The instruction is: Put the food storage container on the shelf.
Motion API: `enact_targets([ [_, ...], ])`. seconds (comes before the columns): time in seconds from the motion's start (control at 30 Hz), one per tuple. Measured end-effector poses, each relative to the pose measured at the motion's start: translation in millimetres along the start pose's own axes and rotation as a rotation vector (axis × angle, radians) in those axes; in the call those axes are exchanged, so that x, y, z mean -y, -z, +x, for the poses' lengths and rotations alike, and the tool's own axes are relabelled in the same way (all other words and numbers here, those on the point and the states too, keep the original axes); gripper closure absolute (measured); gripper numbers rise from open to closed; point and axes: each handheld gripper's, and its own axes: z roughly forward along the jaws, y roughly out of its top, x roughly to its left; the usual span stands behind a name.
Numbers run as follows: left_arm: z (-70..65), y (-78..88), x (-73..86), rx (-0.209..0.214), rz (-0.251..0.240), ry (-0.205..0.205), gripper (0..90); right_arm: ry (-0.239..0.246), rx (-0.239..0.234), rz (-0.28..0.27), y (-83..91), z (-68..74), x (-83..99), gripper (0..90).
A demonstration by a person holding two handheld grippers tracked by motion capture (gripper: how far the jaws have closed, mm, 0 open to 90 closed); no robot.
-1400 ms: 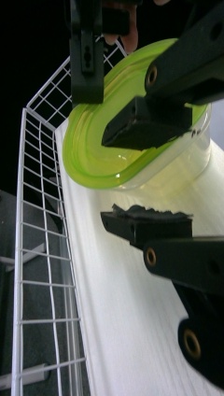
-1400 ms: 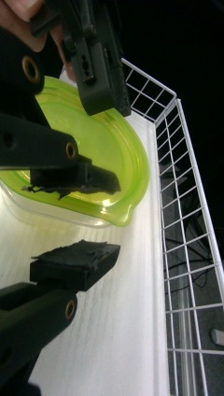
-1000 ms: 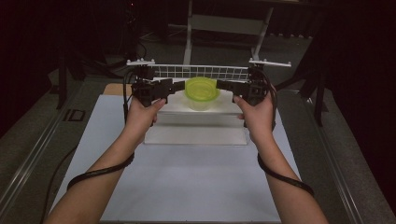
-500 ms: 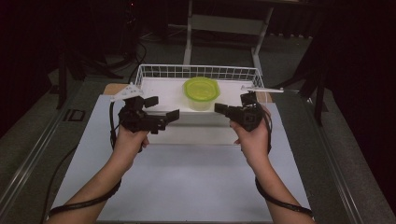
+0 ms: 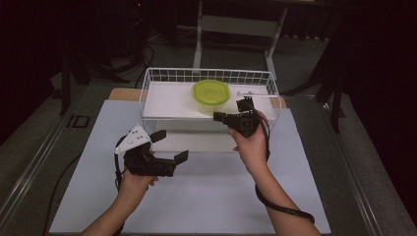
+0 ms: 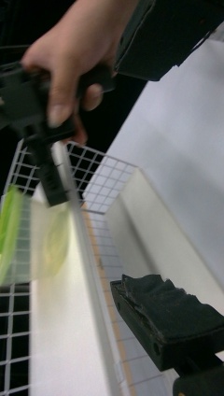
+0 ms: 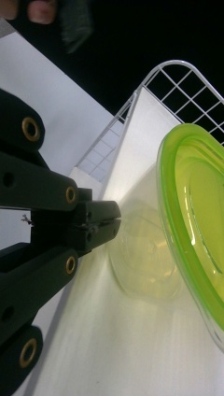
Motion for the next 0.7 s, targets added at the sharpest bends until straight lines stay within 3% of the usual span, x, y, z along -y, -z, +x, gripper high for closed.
enact_targets([
  [0.1,-3.3,0.3,3.6,-0.005,0.008,-0.024,0.8,-0.008,0.003,-0.004,-2.0,0.3,-2.9,89.9],
  [0.33,-7.4,0.0,6.7,0.010,0.010,-0.031,0.7,-0.016,0.022,0.004,-9.8,-1.9,-9.4,89.9],
  [0.47,-8.6,-0.6,7.3,0.014,0.013,-0.033,0.7,-0.034,0.010,0.012,-11.6,-3.2,-10.5,89.8],
  [0.63,-9.0,0.4,9.0,0.023,0.001,-0.041,0.8,-0.015,-0.019,-0.004,-2.9,1.5,-4.0,87.2],
  [0.7,-8.0,0.5,9.8,0.034,-0.005,-0.050,0.8,0.021,-0.029,-0.016,6.6,7.9,2.2,78.8],
])
